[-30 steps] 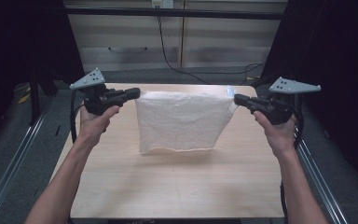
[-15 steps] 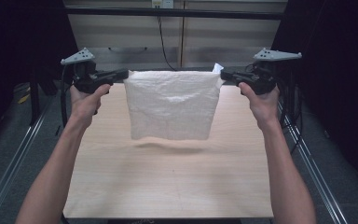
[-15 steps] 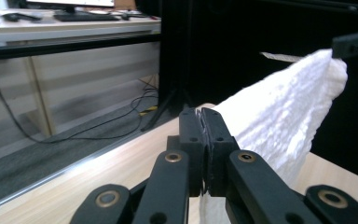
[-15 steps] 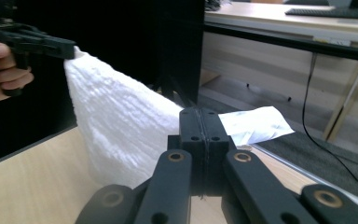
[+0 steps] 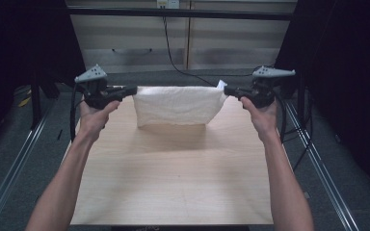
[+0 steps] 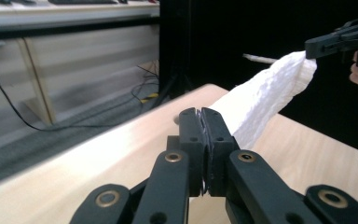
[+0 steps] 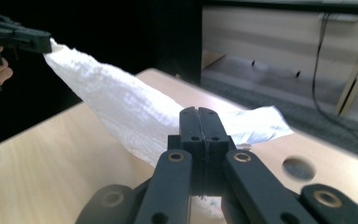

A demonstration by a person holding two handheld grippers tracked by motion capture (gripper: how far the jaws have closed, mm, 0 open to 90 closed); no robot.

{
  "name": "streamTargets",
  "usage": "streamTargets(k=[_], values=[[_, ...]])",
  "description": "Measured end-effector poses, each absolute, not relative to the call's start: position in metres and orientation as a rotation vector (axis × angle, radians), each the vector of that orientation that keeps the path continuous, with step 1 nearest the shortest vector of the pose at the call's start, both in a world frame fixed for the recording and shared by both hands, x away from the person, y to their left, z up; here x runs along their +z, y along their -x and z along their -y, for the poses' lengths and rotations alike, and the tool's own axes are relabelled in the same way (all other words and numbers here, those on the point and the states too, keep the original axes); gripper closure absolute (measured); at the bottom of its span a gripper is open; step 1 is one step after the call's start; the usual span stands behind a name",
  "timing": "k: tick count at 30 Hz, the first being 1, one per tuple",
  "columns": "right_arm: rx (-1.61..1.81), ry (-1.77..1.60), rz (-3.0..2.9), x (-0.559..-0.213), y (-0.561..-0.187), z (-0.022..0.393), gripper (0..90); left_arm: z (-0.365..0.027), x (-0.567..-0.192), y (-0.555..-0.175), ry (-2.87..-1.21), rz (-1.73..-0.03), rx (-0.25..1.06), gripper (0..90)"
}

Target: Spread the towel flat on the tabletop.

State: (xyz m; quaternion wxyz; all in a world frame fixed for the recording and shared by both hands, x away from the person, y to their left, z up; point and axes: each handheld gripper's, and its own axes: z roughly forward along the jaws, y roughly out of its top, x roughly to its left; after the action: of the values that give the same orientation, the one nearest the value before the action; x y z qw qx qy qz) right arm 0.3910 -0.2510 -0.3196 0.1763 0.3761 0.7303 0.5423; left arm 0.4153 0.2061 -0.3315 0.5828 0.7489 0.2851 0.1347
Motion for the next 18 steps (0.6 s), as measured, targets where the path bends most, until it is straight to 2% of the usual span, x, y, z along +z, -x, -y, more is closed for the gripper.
streamTargets(k=[8,18], values=[[1.529,-1.082,-2.15,-0.371,-0.36,0.252,90.0,-0.212,-0.381,-0.394,-1.77,-0.694,0.239,88.4],[1.509,-1.061,-2.239,-0.404,-0.328,0.248,90.0,-0.222,-0.418,-0.364,-1.818,-0.725,0.196,88.3]])
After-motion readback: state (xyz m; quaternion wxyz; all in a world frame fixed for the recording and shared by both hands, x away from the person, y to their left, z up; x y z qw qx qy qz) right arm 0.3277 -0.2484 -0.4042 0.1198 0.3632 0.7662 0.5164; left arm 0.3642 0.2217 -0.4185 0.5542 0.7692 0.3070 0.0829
